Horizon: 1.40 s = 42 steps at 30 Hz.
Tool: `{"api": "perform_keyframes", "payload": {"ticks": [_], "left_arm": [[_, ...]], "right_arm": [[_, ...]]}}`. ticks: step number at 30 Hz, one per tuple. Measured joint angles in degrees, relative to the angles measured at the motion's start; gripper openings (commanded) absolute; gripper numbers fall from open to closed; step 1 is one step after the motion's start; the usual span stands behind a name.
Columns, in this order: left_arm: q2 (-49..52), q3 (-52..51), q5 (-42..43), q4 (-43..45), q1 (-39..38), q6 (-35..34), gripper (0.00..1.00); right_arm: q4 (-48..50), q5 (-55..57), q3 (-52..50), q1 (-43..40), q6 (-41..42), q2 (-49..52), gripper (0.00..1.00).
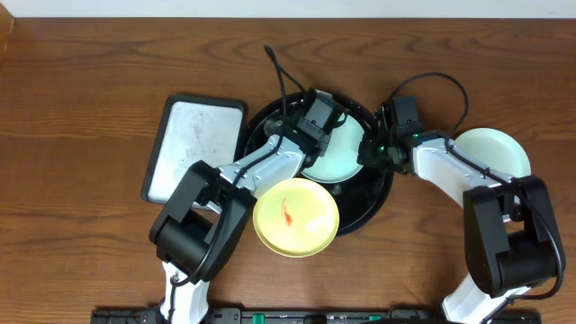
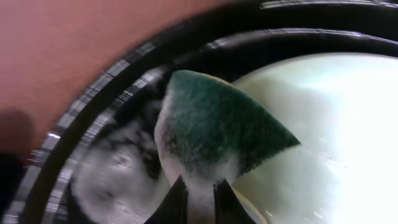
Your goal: Clean dirty plates on tray and stack at the side
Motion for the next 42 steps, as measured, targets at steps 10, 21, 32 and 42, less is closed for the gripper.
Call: {"api": "perform_keyframes", "payload": {"ticks": [10, 21, 32, 42], "left_arm": [[-6.23, -0.02, -8.35, 0.42, 1.22, 3.67, 0.08], [-20.41, -0.07, -9.81, -16.68, 5.38, -0.9, 0.08], [-23.47, -3.39, 10.8, -30.6, 28.04, -9.9, 0.08], [-23.47, -5.11, 17.79, -30.75, 35.06, -10.03, 0.08]], "right_arm": [[-0.74, 0.04, 0.07, -0.07, 0.11, 0.0, 0.01], [-0.87, 0.07, 0.13, -0.07, -3.78, -0.02, 0.01], [-11.85, 5.73, 6.54, 0.2, -13.97, -2.1, 0.01], [-18.36, 29.09, 20.72, 9.27, -26.86, -9.25, 0.01]]}}
